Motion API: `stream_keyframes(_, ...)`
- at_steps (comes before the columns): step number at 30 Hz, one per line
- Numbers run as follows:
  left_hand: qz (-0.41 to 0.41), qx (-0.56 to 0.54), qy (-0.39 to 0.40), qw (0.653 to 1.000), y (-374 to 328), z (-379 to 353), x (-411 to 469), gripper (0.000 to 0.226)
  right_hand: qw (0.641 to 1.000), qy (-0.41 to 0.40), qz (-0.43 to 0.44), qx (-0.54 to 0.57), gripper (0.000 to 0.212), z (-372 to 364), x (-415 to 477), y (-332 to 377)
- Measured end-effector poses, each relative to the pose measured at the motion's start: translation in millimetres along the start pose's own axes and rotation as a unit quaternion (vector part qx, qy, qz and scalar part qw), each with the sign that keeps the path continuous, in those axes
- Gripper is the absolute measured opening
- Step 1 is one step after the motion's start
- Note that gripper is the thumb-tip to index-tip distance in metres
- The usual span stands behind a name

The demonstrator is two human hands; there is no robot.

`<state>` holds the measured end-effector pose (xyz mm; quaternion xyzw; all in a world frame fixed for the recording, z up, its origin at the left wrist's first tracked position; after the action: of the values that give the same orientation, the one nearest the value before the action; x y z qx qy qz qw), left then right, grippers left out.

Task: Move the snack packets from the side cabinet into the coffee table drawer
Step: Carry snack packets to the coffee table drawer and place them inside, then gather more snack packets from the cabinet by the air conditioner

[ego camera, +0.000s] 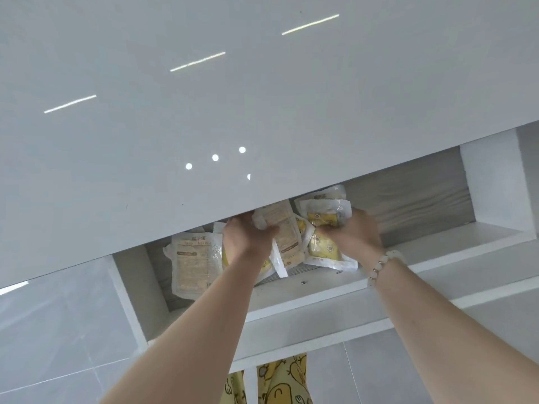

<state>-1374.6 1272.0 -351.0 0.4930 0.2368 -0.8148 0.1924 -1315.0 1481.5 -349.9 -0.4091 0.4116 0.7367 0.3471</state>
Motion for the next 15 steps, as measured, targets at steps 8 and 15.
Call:
stream_keyframes(8, 0.013, 0.171, -0.035, 0.985, -12.6, 3.6, -8.9, 0.034, 0.984, -0.065, -0.005, -0.167, 0.049, 9.0, 6.3, 17.5)
stream_keyframes(15, 0.04, 0.24, -0.025, 0.97, -21.8, -1.8, -18.7, 0.056, 0.966, -0.054, -0.062, -0.243, 0.064, -7.7, 2.9, 21.4)
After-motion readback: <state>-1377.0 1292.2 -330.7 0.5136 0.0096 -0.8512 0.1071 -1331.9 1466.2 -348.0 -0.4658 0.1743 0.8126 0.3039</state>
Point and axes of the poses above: each hand's wrist, its own x-axis towards the middle knuckle, its own z-axis out of the back of the hand, y = z × x, the point moved 9 cm from there along x, towards the middle knuckle, and after that the axes turned 13 degrees about y, right-handed, at the moved point
